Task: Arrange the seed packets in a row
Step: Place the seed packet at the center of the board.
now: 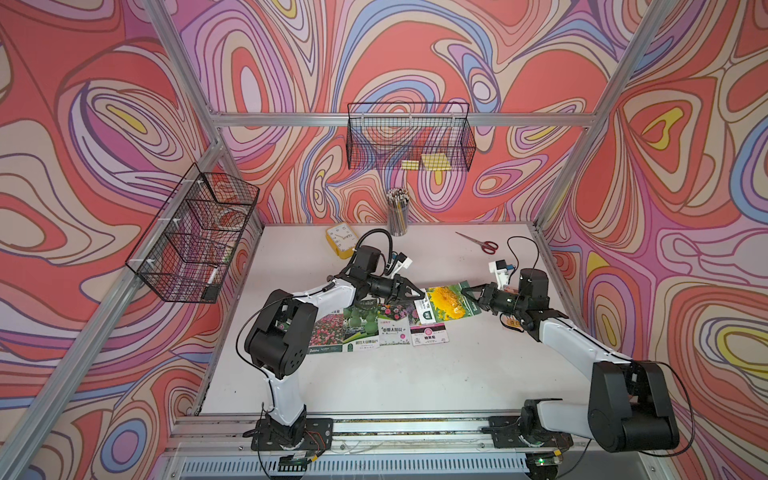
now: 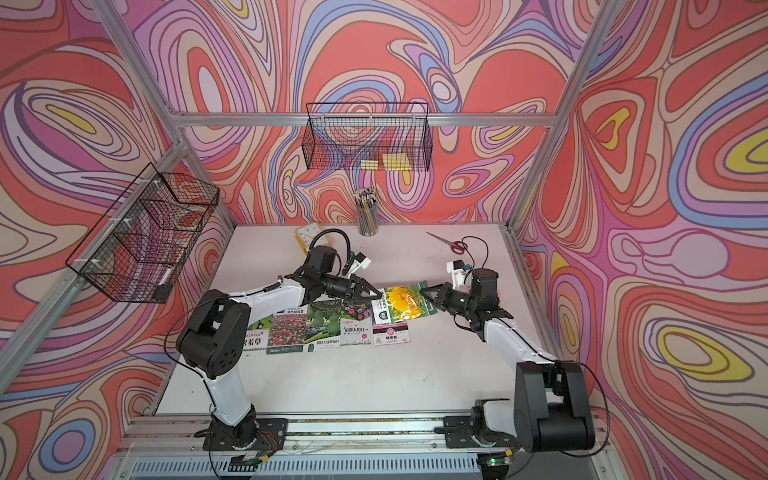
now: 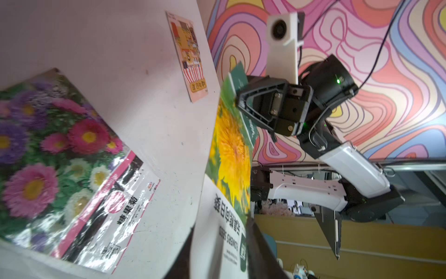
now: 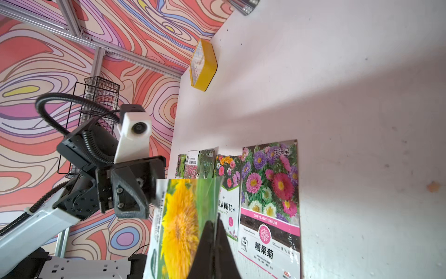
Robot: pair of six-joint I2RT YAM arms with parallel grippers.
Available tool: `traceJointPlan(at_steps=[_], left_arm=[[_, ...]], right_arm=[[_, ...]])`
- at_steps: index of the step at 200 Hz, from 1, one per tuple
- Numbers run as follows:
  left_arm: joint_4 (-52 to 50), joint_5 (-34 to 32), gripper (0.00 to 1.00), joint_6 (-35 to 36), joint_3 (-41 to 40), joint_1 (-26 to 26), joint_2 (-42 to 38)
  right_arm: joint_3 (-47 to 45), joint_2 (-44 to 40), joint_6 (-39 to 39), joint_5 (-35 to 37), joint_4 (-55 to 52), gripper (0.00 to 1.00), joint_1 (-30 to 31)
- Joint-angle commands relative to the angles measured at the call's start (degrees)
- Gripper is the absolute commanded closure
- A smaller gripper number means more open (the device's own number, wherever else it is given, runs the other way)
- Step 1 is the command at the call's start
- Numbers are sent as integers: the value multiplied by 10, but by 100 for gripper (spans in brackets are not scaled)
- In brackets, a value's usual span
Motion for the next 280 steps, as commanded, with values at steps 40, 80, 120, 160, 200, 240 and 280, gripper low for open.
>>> traceJointPlan(at_steps=[40,80,120,160,200,240,280], left_arm=[[269,-290,1,-262,-170,-96,-91],[321,-454,1,-330,-167,-190,-85],[426,-506,1,-407,-132,-231,-1],[545,-594,18,-425,-128,-244,61],[587,-639,37,-403,-127,-248,74],[625,-608,39,-415,-111,-249,93],[637,-611,19,-416,-156,-258,82]], right_arm=[[-59,-59,82,207,116,100,10],[-65,-42,149,334,216,100,61],[-55,-26,183,412,261,100,107],[-64,-31,207,431,281,100,130],[-85,-37,215,435,287,100,139],[-106,-36,214,444,294,100,143],[-85,-41,194,450,270,100,143]])
